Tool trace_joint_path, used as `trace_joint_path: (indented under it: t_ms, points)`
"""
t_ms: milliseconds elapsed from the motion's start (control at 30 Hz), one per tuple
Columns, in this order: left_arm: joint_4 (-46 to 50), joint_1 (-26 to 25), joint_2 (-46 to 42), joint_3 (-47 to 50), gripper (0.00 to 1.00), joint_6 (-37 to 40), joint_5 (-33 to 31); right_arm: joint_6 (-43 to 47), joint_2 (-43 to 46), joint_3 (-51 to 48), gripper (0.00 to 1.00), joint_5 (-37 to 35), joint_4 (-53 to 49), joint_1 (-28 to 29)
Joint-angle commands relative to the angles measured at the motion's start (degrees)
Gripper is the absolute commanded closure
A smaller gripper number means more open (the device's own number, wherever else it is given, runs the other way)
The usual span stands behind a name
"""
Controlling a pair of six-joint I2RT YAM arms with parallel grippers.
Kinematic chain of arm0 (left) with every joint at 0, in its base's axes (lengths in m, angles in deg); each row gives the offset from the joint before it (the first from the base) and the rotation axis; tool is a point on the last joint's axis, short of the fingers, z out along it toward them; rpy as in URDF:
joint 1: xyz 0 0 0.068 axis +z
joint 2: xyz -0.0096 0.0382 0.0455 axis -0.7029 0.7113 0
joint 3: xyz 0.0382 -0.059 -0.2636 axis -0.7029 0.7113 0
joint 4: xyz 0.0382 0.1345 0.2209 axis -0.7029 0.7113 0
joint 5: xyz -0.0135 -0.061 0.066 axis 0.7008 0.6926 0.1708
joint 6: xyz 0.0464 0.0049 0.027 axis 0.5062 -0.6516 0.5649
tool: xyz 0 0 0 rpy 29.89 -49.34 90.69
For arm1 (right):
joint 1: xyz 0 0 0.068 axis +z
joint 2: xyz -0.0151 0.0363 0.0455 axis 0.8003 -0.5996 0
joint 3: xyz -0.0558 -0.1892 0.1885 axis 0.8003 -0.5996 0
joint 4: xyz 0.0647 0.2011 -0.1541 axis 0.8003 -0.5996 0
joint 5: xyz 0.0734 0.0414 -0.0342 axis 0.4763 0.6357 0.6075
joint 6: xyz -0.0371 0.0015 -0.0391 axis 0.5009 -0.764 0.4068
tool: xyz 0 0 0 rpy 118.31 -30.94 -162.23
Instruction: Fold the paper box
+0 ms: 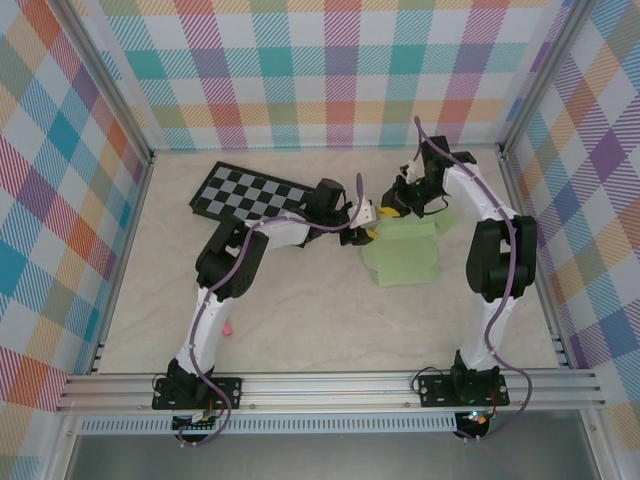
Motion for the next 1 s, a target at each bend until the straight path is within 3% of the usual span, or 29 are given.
trace_joint_path:
  t_ms: [0,600,800,967]
  points:
    - [3.1,0.77,1.99,-2.28,0.56,0.43,1.11,-2.21,-1.67,-1.73,0.93,7.61,3.54,0.29]
    - [10.59,-0.08,5.52,-8.13,0.56,7.59,-4.55,-4.44,-2.54,-11.17,0.93,2.16,12.74,1.08]
    - [12.11,-0.15,5.67,-7.9,0.6,10.38,-6.56,-5.96,-1.48,-10.65,0.86,3.65,13.13,1.18]
    - [11.82,0.94,4.99,-7.24,0.66,9.86,-3.9,-7.96,1.23,-10.02,0.74,4.25,13.95,0.22]
